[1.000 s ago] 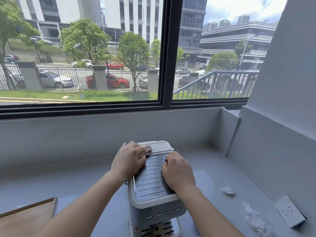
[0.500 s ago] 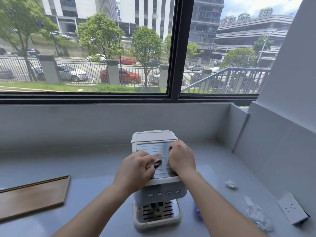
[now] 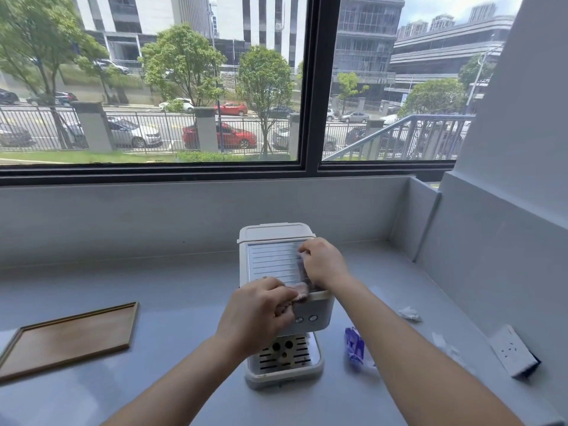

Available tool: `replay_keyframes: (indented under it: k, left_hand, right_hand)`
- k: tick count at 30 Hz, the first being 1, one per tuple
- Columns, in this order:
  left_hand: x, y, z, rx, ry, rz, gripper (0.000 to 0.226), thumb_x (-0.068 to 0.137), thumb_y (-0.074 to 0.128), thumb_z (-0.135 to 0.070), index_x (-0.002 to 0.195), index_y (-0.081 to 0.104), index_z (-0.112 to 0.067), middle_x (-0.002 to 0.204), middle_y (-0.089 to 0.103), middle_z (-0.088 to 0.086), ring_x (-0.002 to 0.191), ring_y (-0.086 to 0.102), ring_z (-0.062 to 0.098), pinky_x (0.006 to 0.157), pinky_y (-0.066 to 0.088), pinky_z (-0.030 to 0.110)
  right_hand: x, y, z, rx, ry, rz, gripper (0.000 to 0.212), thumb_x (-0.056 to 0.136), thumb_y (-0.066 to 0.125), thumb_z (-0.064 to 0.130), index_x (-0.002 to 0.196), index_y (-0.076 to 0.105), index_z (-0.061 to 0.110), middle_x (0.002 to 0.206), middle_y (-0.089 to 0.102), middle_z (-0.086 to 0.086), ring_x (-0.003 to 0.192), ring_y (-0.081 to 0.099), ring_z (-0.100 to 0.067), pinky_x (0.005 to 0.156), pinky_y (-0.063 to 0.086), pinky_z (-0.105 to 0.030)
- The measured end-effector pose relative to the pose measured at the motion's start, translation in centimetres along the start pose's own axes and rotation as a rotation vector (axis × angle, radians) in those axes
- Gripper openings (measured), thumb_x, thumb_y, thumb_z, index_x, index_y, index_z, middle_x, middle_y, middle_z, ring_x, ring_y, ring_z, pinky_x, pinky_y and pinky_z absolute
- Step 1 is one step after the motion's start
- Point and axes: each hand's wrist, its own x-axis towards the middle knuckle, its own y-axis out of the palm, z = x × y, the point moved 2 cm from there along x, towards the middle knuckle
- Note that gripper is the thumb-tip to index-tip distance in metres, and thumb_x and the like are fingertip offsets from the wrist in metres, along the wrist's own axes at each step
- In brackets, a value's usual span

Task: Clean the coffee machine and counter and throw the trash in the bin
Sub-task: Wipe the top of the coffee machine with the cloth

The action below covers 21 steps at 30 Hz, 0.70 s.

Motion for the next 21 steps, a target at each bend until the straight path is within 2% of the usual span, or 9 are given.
replay_keyframes:
  k: [3, 6, 8, 10, 13, 15, 17, 19, 21]
  left_hand:
    - [-0.6, -0.3, -1.0, -0.108, -0.004, -0.020, 0.028, 0.078, 0.064, -0.028, 0.102, 0.075, -0.035, 0.097, 0.072, -0.014, 0.084, 0.067, 0.014, 0.067, 0.055, 0.032]
    - [-1.1, -0.8, -2.0, -0.329, -0.097, -0.056, 0.030, 0.077, 0.065, -0.022, 0.101, 0.076, -0.036, 0.090, 0.072, -0.016, 0.083, 0.066, 0.006, 0.072, 0.054, 0.031]
    - [-1.8, -1.0, -2.2, -0.475, -0.169, -0.092, 0.030, 0.077, 0.064, -0.022, 0.100, 0.076, -0.036, 0.088, 0.072, -0.017, 0.085, 0.067, 0.008, 0.075, 0.054, 0.031]
    - [-2.8, -0.9, -2.4, -0.520, -0.204, -0.113, 0.031, 0.079, 0.062, -0.023, 0.102, 0.076, -0.038, 0.092, 0.073, -0.018, 0.091, 0.068, 0.009, 0.078, 0.055, 0.030]
    - [-4.2, -0.1, -2.5, -0.593, -0.293, -0.126, 0.031, 0.083, 0.062, -0.020, 0.104, 0.074, -0.040, 0.091, 0.074, -0.021, 0.089, 0.069, 0.003, 0.075, 0.053, 0.021]
    - [-4.8, 0.6, -2.6, -0.701, -0.407, -0.148, 0.028, 0.085, 0.061, -0.022, 0.102, 0.074, -0.041, 0.088, 0.075, -0.018, 0.084, 0.069, 0.001, 0.072, 0.050, 0.015]
    - [-5.3, 1.3, -3.0, -0.821, -0.515, -0.181, 0.024, 0.090, 0.063, -0.021, 0.100, 0.075, -0.039, 0.093, 0.077, -0.013, 0.090, 0.071, 0.005, 0.076, 0.052, 0.014]
    - [-5.6, 1.7, -3.7, -0.943, -0.612, -0.199, 0.022, 0.095, 0.061, -0.018, 0.100, 0.075, -0.034, 0.096, 0.077, -0.006, 0.094, 0.072, 0.012, 0.078, 0.056, 0.021]
    - [-5.8, 2.0, -4.6, -1.135, -0.689, -0.178, 0.025, 0.100, 0.050, -0.023, 0.106, 0.074, -0.026, 0.101, 0.077, 0.003, 0.100, 0.072, 0.021, 0.078, 0.058, 0.028]
  right_hand:
    - [-2.2, -0.6, 0.3, 0.004, -0.109, 0.031, 0.028, 0.095, 0.049, 0.013, 0.114, 0.069, 0.014, 0.125, 0.064, -0.006, 0.115, 0.057, -0.024, 0.092, 0.043, -0.030]
    - [-5.4, -0.8, 0.6, 0.144, -0.209, 0.028, 0.025, 0.097, 0.051, 0.012, 0.114, 0.070, 0.012, 0.119, 0.068, -0.004, 0.113, 0.058, -0.020, 0.093, 0.042, -0.025]
    - [-7.6, -1.0, 0.5, 0.257, -0.232, -0.033, 0.023, 0.098, 0.053, 0.012, 0.113, 0.071, 0.011, 0.114, 0.070, -0.002, 0.108, 0.060, -0.016, 0.088, 0.041, -0.019]
    - [-9.9, -1.2, 0.4, 0.366, -0.211, -0.125, 0.021, 0.100, 0.053, 0.017, 0.113, 0.070, 0.015, 0.108, 0.070, 0.005, 0.101, 0.060, -0.006, 0.084, 0.041, -0.016]
    - [-13.3, -0.8, -0.1, 0.555, -0.176, -0.242, 0.024, 0.100, 0.051, 0.033, 0.114, 0.069, 0.024, 0.104, 0.069, 0.017, 0.101, 0.061, 0.003, 0.085, 0.046, -0.016]
    - [-15.2, 0.1, -0.4, 0.703, -0.145, -0.199, 0.036, 0.096, 0.051, 0.048, 0.123, 0.065, 0.028, 0.110, 0.070, 0.016, 0.109, 0.064, -0.006, 0.090, 0.051, -0.026]
    - [-16.6, 1.4, -0.4, 0.772, -0.176, -0.088, 0.046, 0.092, 0.058, 0.052, 0.133, 0.057, 0.031, 0.121, 0.066, 0.014, 0.115, 0.063, -0.012, 0.094, 0.052, -0.033]
    - [-17.5, 2.7, -0.2, 0.761, -0.231, 0.041, 0.063, 0.087, 0.067, 0.050, 0.143, 0.045, 0.034, 0.137, 0.054, 0.014, 0.129, 0.052, -0.010, 0.105, 0.045, -0.029]
    - [-17.8, 3.6, -0.2, 0.806, -0.196, 0.149, 0.083, 0.079, 0.077, 0.047, 0.149, 0.033, 0.039, 0.148, 0.043, 0.015, 0.139, 0.040, -0.004, 0.114, 0.036, -0.028]
